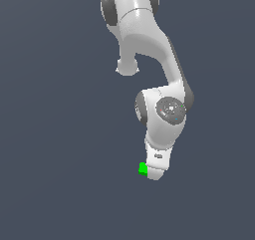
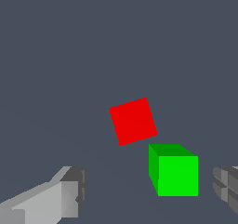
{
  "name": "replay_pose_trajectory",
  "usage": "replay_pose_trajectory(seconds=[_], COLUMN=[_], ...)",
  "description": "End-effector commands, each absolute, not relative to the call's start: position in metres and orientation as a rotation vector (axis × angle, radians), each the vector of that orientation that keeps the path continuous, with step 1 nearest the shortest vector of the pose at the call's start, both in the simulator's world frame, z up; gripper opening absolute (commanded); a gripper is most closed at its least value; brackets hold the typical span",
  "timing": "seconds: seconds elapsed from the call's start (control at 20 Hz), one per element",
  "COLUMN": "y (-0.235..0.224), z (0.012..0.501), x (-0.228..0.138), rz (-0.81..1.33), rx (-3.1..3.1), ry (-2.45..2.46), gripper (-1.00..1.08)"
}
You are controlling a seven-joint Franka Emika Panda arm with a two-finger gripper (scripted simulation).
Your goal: Stack the red cube on top of the green cube.
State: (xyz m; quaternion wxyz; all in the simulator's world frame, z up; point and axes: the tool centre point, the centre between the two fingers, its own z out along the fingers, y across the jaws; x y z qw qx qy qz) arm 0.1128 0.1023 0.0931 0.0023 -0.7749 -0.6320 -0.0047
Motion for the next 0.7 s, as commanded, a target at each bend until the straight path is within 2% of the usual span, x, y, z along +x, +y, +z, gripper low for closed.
replay_pose_trajectory(seconds=[0.0,0.65], y=[0.11,0.133], z=[0.087,0.071], x=[0.114,0.114], rz=[-0.012,-0.001], rx=[-2.355,-2.13], ry=[-2.074,-2.309], gripper=[1.0,1.0])
